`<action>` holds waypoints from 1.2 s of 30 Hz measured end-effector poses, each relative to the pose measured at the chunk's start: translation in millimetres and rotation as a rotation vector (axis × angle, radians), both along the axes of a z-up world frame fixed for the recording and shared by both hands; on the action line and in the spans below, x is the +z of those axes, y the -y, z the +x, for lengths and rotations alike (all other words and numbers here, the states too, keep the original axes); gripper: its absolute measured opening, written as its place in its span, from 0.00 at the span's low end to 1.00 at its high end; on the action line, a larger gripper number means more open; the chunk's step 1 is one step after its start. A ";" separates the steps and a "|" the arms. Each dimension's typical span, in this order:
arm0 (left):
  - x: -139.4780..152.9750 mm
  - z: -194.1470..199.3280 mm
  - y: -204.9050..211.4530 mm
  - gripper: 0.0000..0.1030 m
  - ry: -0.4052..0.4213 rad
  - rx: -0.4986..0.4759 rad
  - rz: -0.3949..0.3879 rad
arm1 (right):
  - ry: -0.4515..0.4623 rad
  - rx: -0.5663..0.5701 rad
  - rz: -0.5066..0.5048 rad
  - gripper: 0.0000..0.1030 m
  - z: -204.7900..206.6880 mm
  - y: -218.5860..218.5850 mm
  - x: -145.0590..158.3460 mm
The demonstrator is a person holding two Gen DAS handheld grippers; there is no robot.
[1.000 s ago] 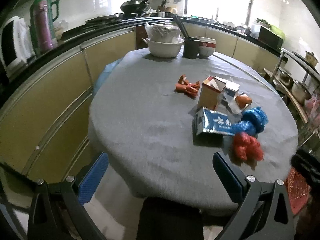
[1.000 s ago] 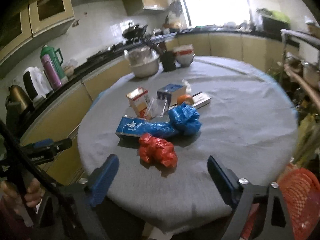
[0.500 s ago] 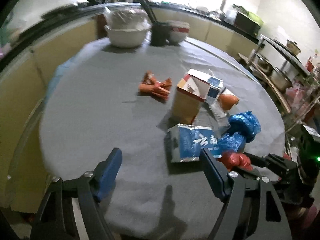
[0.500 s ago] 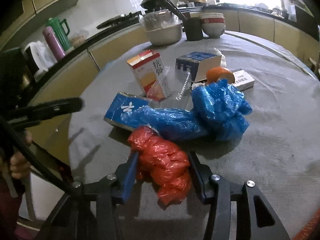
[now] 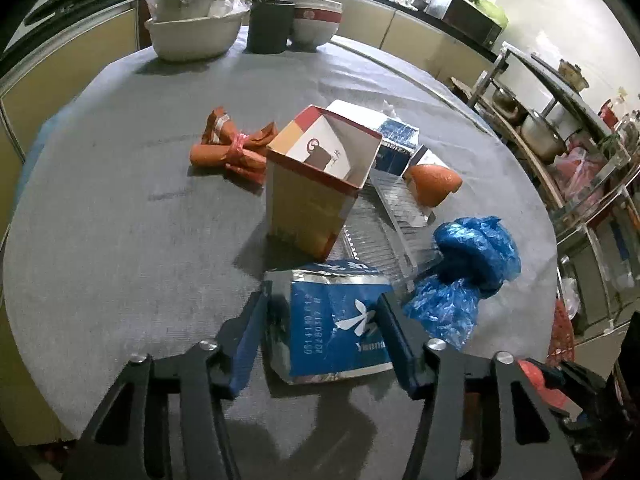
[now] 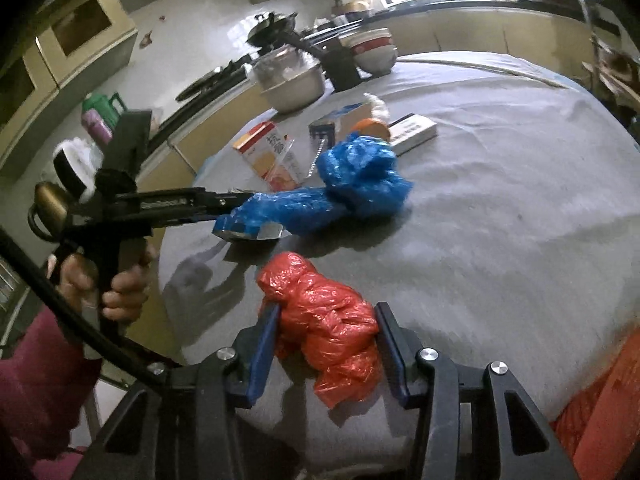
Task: Collect trash
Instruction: 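Grasp the blue Yunnan cigarette pack with the left gripper while the right gripper holds the red bag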
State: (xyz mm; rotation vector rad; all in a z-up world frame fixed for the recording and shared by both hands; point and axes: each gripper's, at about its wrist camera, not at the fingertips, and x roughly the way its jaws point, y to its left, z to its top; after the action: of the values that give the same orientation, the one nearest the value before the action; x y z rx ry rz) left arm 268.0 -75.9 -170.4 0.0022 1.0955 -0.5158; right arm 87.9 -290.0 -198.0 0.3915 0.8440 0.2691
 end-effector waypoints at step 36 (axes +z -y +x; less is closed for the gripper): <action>9.4 -21.8 1.4 0.76 0.169 -0.231 0.056 | 0.023 -0.118 0.071 0.49 -27.5 22.7 10.5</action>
State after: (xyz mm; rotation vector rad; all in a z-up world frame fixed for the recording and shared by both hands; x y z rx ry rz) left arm 246.1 -77.2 -161.0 0.2202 0.9490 -0.6789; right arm 60.5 -312.7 -187.4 0.5020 0.7873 0.1937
